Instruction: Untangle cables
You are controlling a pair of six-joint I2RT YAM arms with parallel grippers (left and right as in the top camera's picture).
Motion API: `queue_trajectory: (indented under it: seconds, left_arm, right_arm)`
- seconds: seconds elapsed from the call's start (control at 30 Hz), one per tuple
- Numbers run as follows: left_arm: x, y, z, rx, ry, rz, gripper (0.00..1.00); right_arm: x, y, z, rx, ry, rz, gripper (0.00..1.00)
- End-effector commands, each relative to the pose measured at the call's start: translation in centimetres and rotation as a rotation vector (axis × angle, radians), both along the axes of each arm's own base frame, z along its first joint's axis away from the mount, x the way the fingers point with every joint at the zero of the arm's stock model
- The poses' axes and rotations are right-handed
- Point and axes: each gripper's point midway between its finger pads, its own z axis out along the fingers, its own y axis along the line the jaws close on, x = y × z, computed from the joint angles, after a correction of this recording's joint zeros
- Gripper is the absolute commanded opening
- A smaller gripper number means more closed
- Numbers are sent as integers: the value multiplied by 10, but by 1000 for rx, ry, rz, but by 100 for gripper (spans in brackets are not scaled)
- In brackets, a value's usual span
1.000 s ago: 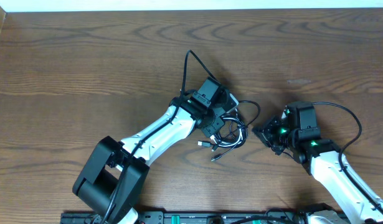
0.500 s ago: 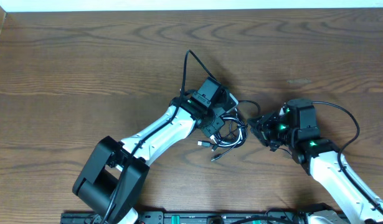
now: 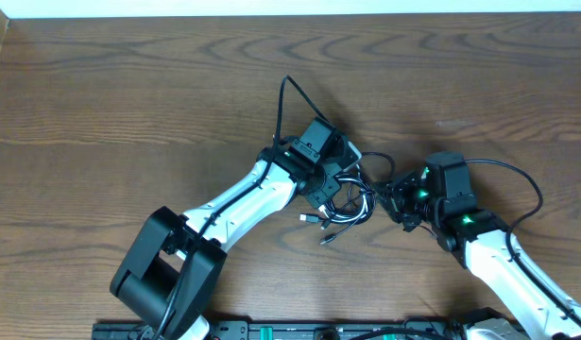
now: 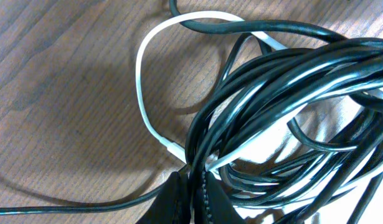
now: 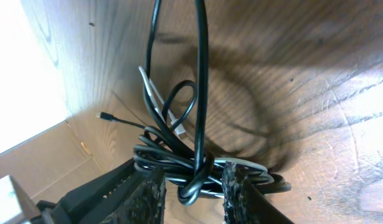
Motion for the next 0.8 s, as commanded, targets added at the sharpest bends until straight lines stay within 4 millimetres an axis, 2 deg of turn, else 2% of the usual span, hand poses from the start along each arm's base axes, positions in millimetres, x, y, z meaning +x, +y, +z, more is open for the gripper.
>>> queue_trajectory:
  seconds: [0.0,0.17,0.37,0.57,0.77]
  left_arm:
    - [3,5,5,10,-22,16,8]
    - [3,5,5,10,-22,16,8]
    - [-2,0,6,-21,1,-1,8]
    - [-2,-1,6,-24,4,-3,8]
    - [-2,-1,6,-24,4,-3,8]
  right_arm:
    - [2,1,-6,4,43,-42,26]
    - [4,8,-13,33,68,-33,22]
    - [6,11,-14,48,73,-34,23]
    - [8,18,-7,96,63,-21,29]
    - [1,24,-4,106,35,82,33]
